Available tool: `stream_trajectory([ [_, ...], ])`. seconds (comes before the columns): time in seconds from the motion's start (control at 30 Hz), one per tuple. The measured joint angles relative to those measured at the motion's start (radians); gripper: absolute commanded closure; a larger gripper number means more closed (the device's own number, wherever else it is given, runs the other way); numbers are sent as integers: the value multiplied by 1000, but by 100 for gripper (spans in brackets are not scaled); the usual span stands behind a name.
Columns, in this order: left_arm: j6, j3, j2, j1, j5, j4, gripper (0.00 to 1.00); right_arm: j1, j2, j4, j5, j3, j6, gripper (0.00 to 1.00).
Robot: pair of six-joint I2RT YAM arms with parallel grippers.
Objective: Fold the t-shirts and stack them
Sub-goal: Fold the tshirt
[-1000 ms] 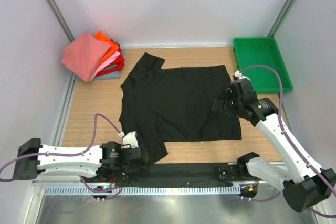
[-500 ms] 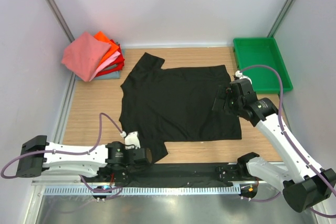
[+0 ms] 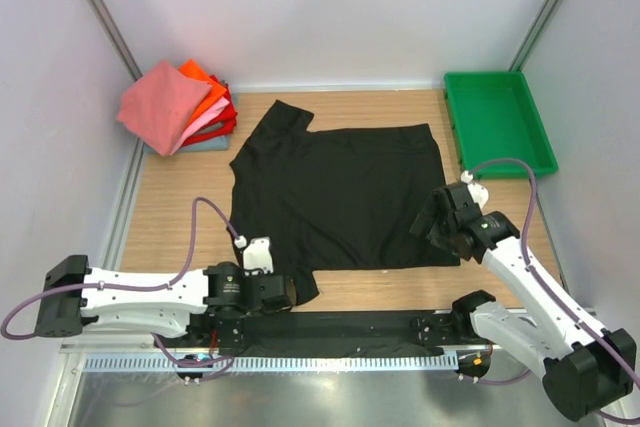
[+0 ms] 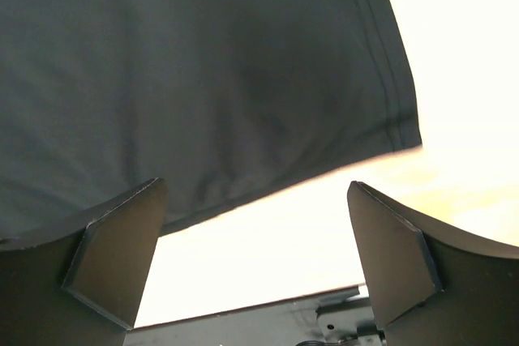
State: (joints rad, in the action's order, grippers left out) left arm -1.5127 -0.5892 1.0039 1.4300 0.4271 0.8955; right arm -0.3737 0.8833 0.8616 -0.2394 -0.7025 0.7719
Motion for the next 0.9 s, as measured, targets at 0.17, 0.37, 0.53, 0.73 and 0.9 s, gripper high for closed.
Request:
stream_trajectory([
  [0.17,76,27,-28,-55,0,-43,100,113,-54,-9,50,147,107,3],
  [0.37,166,36,-45,-101,-1,-76,100,348,-69,-5,81,191,129,11],
  [0.53,222,36,-51,-132,-9,-95,100,443,-42,-39,103,210,128,19],
  [0.73,264,36,-73,-159,-21,-99,100,524,3,-93,135,273,117,29],
  [0.9,275,36,-74,-169,-29,-99,100,539,23,-137,146,275,109,40],
])
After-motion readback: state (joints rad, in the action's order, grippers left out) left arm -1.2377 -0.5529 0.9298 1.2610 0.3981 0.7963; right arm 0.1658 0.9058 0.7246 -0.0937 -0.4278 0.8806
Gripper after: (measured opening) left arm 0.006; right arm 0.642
